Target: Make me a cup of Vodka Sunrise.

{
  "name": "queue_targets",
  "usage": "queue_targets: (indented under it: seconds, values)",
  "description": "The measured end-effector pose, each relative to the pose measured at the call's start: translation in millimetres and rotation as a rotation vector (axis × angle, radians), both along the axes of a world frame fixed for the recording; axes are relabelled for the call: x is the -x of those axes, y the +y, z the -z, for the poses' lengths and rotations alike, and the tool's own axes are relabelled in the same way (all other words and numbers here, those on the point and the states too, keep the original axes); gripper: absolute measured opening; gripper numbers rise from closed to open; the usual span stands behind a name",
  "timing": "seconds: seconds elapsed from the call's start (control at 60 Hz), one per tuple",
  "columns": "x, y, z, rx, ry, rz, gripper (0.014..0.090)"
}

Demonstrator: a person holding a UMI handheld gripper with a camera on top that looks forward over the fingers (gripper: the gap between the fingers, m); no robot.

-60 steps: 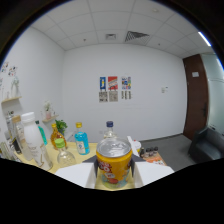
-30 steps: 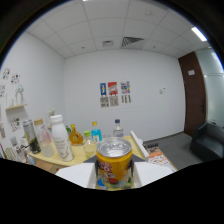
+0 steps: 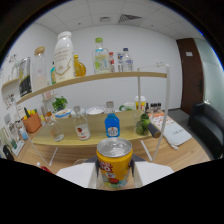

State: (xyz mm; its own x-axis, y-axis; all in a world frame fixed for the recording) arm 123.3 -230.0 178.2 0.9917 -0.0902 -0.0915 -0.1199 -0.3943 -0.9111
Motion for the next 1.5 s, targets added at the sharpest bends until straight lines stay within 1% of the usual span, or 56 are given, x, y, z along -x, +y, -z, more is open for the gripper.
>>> queue_targets:
  seconds: [0.217, 0.583, 0.65, 0.767, 0.85, 0.917, 1.067, 1.183, 1.25, 1.333, 1.383, 1.5]
  values:
    - [-2, 14, -16, -0.008, -0.561, -0.083, 0.0503]
    - [21, 23, -29, 0.024, -1.506, -0.336, 0.0501]
    - [24, 26, -31, 0.033, -1.662, -0.359, 0.0502]
    - [34, 31, -24, 0.050, -1.873, -0.435, 0.0503]
    - [42, 32, -22, 0.027, -1.993, -0.480, 0.0506]
    - [42, 34, -19, 0.028, -2.058, -0.506, 0.0503]
    - [41, 30, -15, 0.033, -2.032, -0.515, 0.0503]
    - [39, 27, -28, -0.010, -1.895, -0.472, 0.0504]
    - [38, 24, -44, -0.052, -1.731, -0.425, 0.0504]
    - [35, 17, -72, -0.127, -1.438, -0.354, 0.0505]
    - [29, 13, -94, -0.191, -1.255, -0.299, 0.0507]
    - [1, 0, -137, -0.314, -0.778, -0.177, 0.0506]
